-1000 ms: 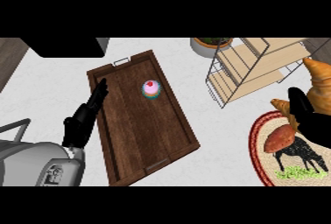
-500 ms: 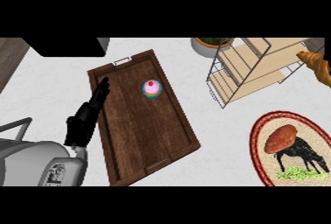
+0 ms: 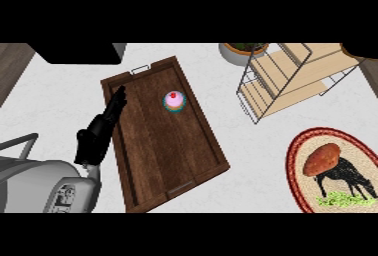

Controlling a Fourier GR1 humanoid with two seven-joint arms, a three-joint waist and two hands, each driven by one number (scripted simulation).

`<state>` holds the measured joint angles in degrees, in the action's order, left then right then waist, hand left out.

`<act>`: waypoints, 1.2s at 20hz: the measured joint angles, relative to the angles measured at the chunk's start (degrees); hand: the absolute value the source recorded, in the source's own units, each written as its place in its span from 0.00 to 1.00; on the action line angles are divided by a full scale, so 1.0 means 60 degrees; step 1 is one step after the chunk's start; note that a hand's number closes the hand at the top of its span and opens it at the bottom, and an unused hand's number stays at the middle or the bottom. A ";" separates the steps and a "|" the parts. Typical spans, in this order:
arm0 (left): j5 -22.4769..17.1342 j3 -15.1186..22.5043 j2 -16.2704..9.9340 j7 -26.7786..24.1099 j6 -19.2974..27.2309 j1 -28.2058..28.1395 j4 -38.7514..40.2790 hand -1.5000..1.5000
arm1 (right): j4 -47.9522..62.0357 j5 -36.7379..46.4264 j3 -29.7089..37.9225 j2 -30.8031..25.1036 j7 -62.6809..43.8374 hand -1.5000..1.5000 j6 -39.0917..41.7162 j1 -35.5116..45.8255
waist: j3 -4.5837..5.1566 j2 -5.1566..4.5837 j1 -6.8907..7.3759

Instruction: Pick the croissant from the placemat and place it in the tiered shelf

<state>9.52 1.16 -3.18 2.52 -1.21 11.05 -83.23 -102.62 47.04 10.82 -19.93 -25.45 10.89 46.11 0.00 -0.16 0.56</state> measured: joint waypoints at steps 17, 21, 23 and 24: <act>-0.0039 -0.0118 -0.0098 -0.0132 -0.0119 -0.0133 0.0044 0.50 | 0.3918 -0.1828 0.1198 0.0576 0.3316 1.00 -0.2951 0.0515 | -0.0001 0.0003 -0.0008; 0.0040 -0.0016 0.0028 -0.0028 -0.0032 -0.0140 -0.0018 0.50 | 0.4870 -0.2069 0.1260 0.0369 0.3726 1.00 -0.3309 0.0947 | 0.0008 0.0024 -0.0012; -0.0003 -0.0022 -0.0029 -0.0077 -0.0116 -0.0264 -0.0130 0.50 | 0.5186 -0.1790 0.1198 0.0108 0.3566 1.00 -0.3411 0.1015 | 0.0020 0.0031 0.0001; -0.0028 -0.0052 -0.0056 -0.0065 -0.0143 -0.0236 -0.0109 0.50 | 0.5319 -0.1436 0.1160 -0.0024 0.3370 0.00 -0.3608 0.1005 | 0.0027 0.0038 -0.0004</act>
<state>9.36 0.85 -3.51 2.13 -2.07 9.64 -83.89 -70.70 38.42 17.78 -20.08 -5.24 -10.76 52.14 0.16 0.07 0.54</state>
